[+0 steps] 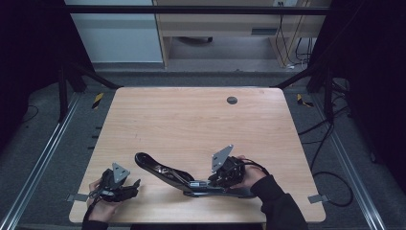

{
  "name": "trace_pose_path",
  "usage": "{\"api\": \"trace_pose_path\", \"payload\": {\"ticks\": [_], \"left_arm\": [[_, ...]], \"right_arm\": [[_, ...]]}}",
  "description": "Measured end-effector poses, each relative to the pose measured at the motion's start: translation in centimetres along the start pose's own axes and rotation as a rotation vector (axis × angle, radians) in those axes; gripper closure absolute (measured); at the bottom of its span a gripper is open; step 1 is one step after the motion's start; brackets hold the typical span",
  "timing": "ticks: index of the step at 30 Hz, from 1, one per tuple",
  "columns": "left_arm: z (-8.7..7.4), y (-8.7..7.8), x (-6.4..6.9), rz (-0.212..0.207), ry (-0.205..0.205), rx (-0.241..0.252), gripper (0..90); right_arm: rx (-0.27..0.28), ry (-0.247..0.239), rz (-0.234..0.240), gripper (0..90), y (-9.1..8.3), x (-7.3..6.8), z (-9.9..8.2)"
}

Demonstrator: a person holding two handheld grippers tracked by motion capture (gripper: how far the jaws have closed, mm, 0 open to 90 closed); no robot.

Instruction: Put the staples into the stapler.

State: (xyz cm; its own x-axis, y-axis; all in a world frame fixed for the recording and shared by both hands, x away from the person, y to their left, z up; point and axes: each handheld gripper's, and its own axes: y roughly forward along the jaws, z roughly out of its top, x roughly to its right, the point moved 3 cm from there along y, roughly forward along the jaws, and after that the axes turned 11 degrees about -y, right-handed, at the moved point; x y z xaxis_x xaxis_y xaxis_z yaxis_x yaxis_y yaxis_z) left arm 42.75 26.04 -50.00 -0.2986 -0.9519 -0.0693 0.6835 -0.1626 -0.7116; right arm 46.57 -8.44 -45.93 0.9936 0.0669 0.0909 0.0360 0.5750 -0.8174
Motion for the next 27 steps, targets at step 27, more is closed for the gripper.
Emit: {"api": "trace_pose_path", "payload": {"ticks": [27], "left_arm": [[0.0, -0.1, 0.0, -0.002, -0.012, 0.007, 27.4]], "right_arm": [[0.028, 0.115, -0.078, 63.1, -1.1, 0.0, -0.5]]}}
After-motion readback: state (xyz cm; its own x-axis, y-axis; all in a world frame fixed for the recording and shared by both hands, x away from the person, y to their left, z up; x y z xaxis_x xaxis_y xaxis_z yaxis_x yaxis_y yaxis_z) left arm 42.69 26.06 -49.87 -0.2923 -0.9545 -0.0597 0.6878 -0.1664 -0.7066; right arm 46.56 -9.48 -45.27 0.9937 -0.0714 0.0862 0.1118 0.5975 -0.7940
